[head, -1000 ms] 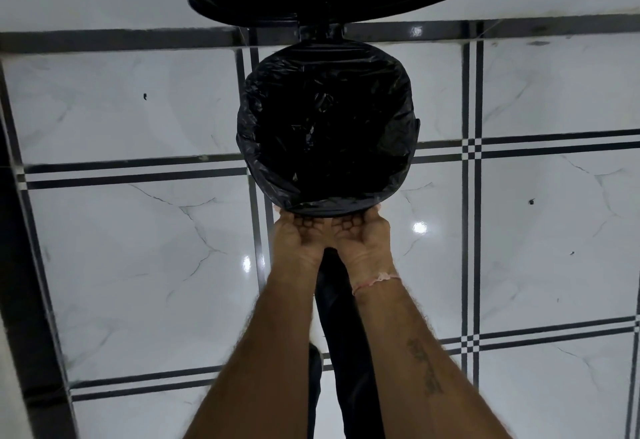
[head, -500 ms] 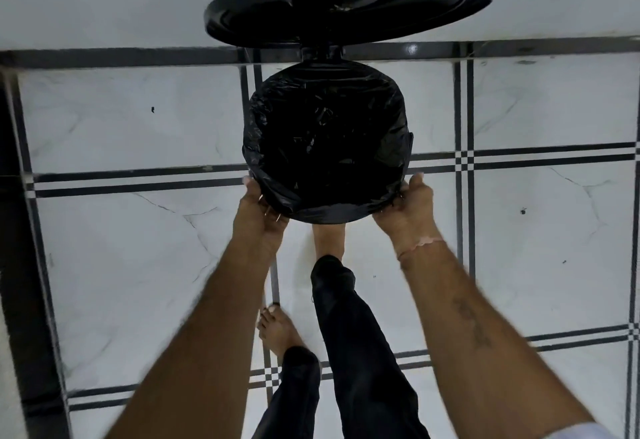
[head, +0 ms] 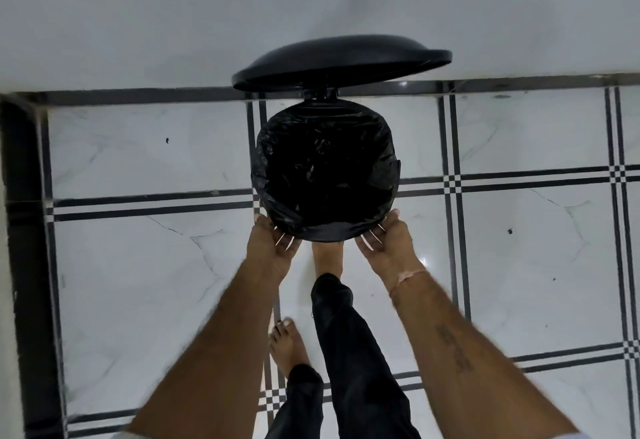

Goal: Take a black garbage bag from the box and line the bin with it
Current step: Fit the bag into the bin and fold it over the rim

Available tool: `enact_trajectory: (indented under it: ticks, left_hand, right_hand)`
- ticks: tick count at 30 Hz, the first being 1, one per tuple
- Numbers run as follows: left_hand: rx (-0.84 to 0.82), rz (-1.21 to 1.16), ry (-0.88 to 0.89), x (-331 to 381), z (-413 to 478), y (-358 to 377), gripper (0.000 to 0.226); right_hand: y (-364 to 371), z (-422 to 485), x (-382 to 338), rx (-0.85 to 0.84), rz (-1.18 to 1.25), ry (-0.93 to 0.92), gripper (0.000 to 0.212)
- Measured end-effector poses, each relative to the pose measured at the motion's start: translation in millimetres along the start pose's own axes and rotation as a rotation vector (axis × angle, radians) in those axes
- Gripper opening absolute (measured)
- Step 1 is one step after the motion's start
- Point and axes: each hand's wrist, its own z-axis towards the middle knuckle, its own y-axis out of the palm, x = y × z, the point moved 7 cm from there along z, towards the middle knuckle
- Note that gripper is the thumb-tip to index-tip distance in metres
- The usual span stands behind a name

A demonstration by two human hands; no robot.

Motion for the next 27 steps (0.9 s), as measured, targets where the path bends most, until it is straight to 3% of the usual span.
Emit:
enact_trajectory:
  ticks: [3, 7, 12, 16, 19, 23, 27]
  left_hand:
    - [-0.015, 0.159, 0.068, 31, -23, 8, 0.050]
    - [-0.078, 0.334, 0.215, 78, -70, 42, 0.050]
    - [-0.111, 0.283, 0.354, 130, -122, 89, 0.062]
    - [-0.200, 0.294, 0.450, 158, -150, 120, 0.063]
    - [-0.239, 0.482, 0.529, 168, -154, 132, 0.047]
    - [-0.248, 0.642, 0.615, 161, -159, 121, 0.037]
    - [-0.282, 0.754, 0.658, 136, -157, 90, 0.046]
  right_hand:
    - [6, -14, -32, -0.035, -0.139, -0.079, 0.049]
    - [32, -50, -85, -0.045, -0.252, -0.233, 0.045]
    - [68, -94, -147, -0.140, -0.132, -0.345, 0.067]
    - [90, -118, -197, -0.198, -0.160, -0.497, 0.063]
    - [104, -130, -219, -0.244, -0.322, -0.578, 0.055]
    - [98, -125, -222, -0.148, -0.634, -0.695, 0.062]
    - [76, -128, -192, -0.076, -0.846, -0.758, 0.061]
